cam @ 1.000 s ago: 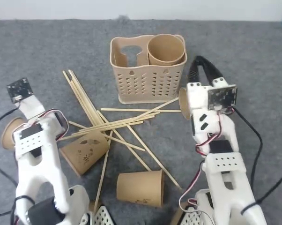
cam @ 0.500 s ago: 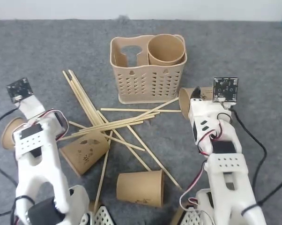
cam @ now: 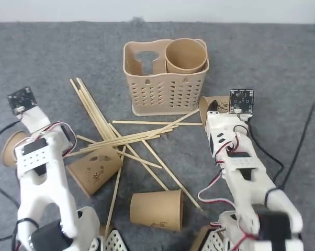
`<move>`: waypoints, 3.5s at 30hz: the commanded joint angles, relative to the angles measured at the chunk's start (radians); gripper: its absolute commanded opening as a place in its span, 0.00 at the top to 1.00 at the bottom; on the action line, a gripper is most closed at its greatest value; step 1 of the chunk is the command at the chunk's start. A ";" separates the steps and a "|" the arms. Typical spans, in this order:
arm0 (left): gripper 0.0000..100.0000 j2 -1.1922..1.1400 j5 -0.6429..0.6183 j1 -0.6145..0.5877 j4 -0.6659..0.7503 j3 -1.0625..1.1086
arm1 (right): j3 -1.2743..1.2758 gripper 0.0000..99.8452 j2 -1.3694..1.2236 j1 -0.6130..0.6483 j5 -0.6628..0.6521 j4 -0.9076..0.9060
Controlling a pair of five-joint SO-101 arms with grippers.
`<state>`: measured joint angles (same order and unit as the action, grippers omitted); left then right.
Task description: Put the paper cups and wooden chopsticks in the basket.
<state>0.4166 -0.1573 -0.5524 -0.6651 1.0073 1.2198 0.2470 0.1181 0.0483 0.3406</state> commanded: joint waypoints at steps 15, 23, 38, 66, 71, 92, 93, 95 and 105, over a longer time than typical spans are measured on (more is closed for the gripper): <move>0.97 -0.002 0.000 0.023 0.054 -0.008 | -0.239 0.84 -0.242 -0.397 0.000 0.101; 0.97 -0.002 0.000 0.023 0.055 -0.012 | -0.133 0.98 -0.007 -0.371 0.009 0.101; 0.97 -0.002 0.000 0.044 0.080 -0.008 | 0.442 0.99 1.139 0.142 -0.141 -0.455; 0.97 -0.002 0.000 0.040 0.078 -0.005 | -0.008 0.99 0.782 0.143 -0.037 -1.132; 0.97 -0.003 0.000 0.040 0.078 -0.005 | -0.032 0.99 0.552 0.117 -0.032 -0.903; 0.97 -0.003 0.000 0.044 0.081 -0.005 | -0.393 0.99 -0.028 -0.282 0.023 -0.389; 0.97 -0.003 0.000 0.044 0.081 -0.005 | -0.411 0.99 -0.038 -0.289 0.023 -0.361; 0.97 -0.003 0.000 0.044 0.081 -0.005 | -0.479 0.99 -0.074 -0.302 0.023 -0.341; 0.97 -0.003 0.000 0.044 0.083 -0.007 | -0.856 0.99 -0.407 -0.320 0.031 -0.427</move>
<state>0.4166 -0.1573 -0.5186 -0.6099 1.0073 0.4664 -0.1765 -0.1979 0.0683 -0.0292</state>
